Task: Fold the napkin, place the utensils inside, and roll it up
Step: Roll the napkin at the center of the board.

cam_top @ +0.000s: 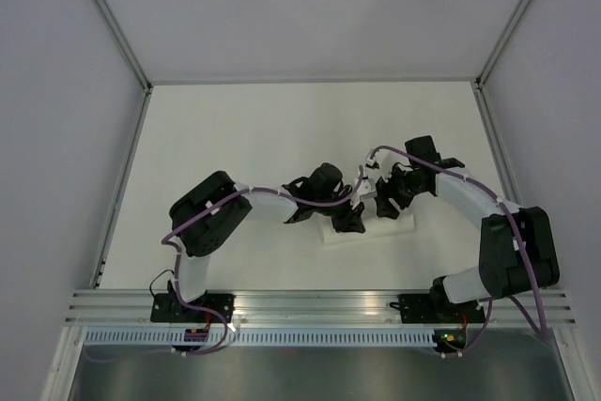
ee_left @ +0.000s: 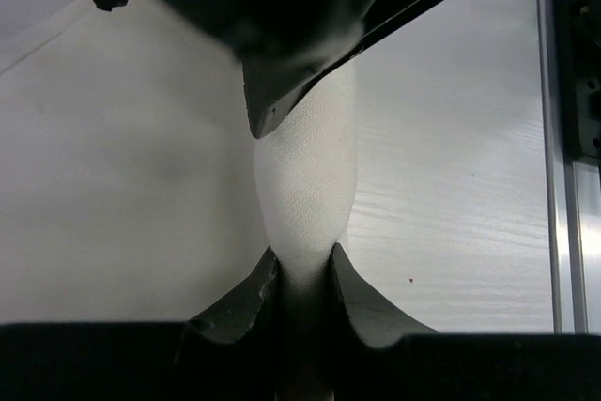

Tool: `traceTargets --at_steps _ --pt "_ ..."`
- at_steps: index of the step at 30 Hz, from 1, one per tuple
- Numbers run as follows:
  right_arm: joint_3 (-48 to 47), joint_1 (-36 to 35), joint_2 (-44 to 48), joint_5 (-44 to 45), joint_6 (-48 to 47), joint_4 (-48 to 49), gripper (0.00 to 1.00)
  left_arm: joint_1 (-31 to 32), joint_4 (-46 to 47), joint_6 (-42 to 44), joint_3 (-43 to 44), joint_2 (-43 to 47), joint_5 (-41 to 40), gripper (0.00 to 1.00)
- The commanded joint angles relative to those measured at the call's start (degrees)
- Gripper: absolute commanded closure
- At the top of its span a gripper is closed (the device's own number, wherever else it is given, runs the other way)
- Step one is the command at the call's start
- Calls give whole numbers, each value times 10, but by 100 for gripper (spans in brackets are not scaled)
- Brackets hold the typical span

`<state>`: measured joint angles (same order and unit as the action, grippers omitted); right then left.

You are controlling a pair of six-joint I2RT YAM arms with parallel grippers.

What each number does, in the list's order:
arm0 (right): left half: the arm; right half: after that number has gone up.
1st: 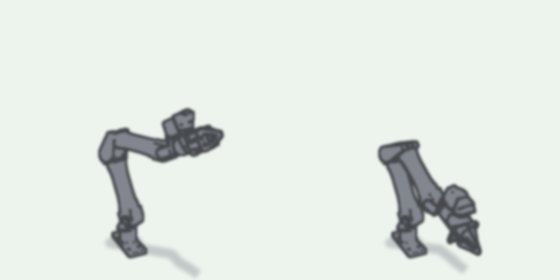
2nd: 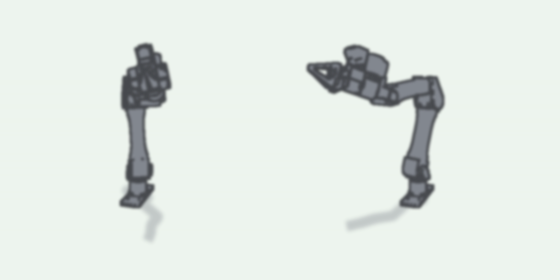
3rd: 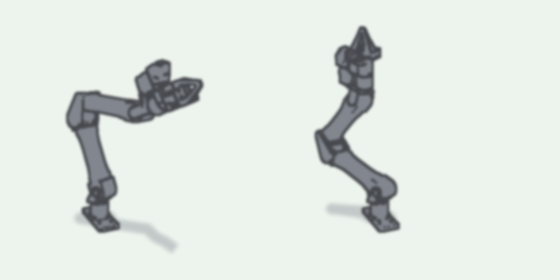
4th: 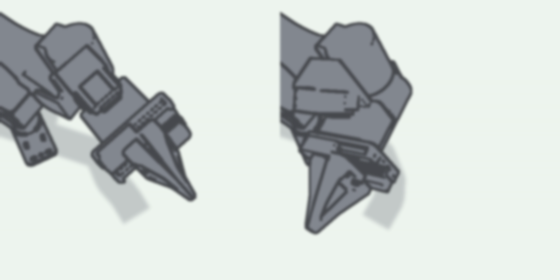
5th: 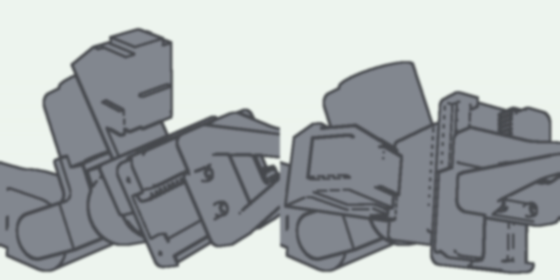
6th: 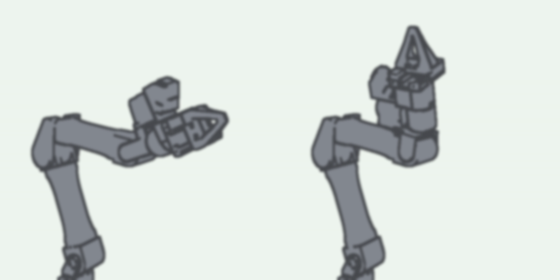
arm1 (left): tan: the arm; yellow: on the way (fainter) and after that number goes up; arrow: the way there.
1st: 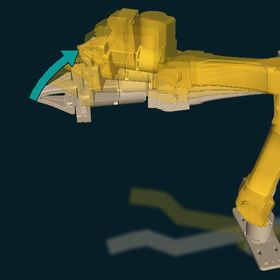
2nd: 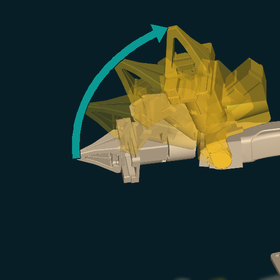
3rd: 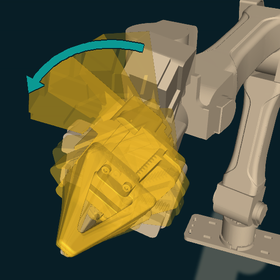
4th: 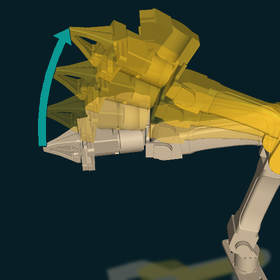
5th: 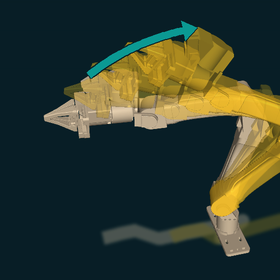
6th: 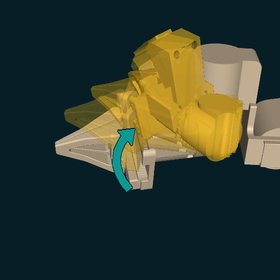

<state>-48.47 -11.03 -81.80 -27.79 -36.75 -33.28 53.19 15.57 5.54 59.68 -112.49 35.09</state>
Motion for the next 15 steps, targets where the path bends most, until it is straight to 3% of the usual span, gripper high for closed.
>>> traceTargets --at_steps 1,8,15 --pt "-60 36 -6 -7 76 115 22 4 -152 -12 -50 -49 -9 98" --pt "-82 58 -61 26 102 150 23 10 -167 -11 -54 -54 -29 98" --pt "-94 88 -30 -50 64 115 24 10 -190 -14 -38 -68 -31 98"
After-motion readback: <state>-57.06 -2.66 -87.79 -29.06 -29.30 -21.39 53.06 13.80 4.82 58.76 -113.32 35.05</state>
